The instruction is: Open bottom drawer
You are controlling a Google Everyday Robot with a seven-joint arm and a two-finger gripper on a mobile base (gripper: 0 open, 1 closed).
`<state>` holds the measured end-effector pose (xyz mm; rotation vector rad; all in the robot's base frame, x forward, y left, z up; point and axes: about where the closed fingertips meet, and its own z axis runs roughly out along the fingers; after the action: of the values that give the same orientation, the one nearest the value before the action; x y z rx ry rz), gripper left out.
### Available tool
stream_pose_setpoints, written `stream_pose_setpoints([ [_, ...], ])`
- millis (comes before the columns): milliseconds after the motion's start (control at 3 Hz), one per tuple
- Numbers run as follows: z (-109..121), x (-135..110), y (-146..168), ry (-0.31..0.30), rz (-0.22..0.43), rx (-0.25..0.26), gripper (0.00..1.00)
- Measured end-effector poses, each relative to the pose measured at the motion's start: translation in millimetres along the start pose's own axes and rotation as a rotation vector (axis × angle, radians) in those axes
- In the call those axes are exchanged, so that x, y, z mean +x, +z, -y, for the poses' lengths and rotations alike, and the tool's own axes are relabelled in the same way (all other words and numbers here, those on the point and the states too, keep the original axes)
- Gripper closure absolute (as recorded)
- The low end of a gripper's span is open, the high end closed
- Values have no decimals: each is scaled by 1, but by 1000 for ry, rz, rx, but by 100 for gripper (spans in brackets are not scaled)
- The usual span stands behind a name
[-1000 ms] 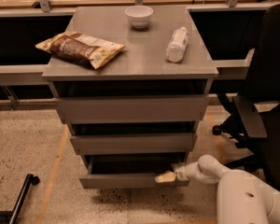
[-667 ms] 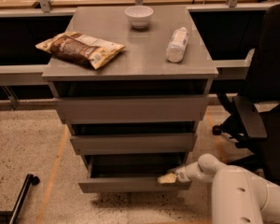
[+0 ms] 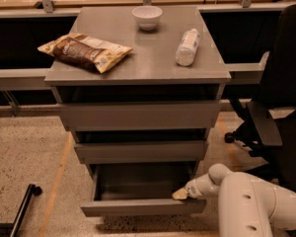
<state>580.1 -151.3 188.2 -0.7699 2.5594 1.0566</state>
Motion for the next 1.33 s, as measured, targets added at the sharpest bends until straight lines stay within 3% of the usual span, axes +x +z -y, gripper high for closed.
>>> stream_pose_setpoints([
  [333,-10,12,-3,16,-38,-46,47],
  [1000,-15,19,9,36,-85,-12,2],
  [1333,-20,42,26,106,-143,-34,0],
])
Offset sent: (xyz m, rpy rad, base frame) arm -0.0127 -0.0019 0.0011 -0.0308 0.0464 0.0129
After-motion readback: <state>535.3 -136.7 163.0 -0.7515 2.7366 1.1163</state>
